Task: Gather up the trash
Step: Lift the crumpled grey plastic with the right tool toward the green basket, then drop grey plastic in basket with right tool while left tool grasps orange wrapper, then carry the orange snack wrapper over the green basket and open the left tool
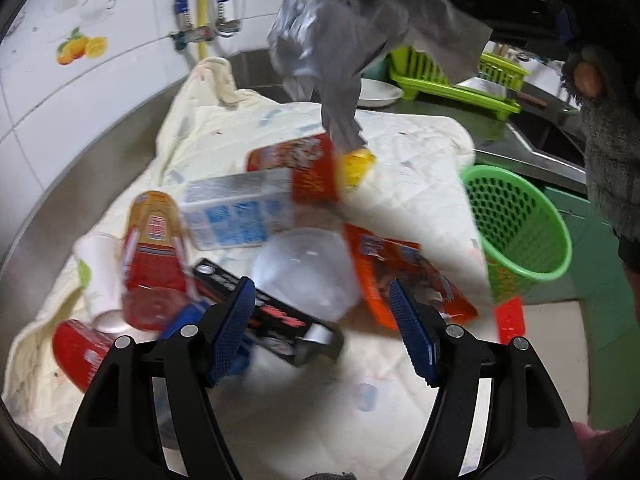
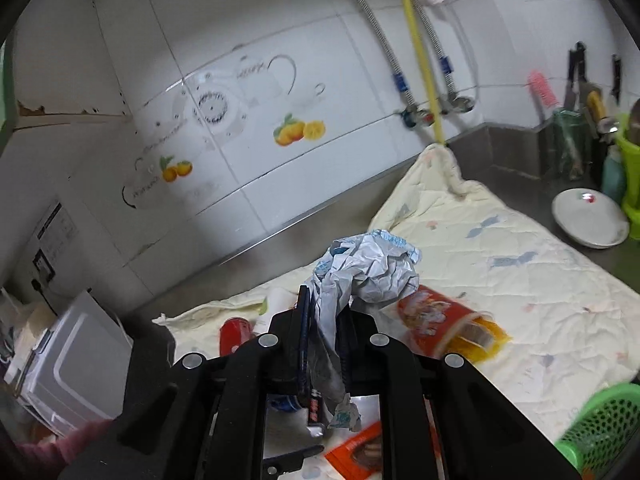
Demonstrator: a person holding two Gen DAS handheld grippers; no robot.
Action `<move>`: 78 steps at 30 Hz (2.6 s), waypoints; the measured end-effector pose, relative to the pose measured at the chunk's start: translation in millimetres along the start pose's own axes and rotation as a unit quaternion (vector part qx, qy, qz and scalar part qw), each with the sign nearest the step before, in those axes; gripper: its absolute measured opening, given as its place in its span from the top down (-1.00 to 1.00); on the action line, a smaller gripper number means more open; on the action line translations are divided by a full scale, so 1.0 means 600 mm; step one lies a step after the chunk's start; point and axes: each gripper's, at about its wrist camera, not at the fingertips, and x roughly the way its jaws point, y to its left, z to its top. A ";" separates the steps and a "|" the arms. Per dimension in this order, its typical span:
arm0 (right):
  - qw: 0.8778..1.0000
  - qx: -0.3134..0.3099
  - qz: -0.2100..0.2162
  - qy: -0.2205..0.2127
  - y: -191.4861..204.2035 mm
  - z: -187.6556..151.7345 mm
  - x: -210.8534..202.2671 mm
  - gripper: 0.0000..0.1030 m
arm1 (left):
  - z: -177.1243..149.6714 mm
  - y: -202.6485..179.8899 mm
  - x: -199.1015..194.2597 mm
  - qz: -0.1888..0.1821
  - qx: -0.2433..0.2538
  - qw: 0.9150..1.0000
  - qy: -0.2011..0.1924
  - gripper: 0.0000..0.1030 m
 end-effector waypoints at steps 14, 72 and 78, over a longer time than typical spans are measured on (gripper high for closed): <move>0.993 0.010 -0.112 -0.026 -0.077 -0.111 -0.157 0.75 | -0.040 -0.047 0.025 -0.019 -0.081 0.996 0.021 -0.17; 0.944 0.121 -0.307 -0.027 -0.294 -0.321 -0.399 -0.31 | 0.098 -0.348 0.171 -0.102 -0.047 0.994 0.015 0.85; 0.945 0.110 -0.307 -0.028 -0.282 -0.316 -0.414 -0.31 | 0.087 -0.363 0.189 -0.096 -0.052 0.994 0.025 0.22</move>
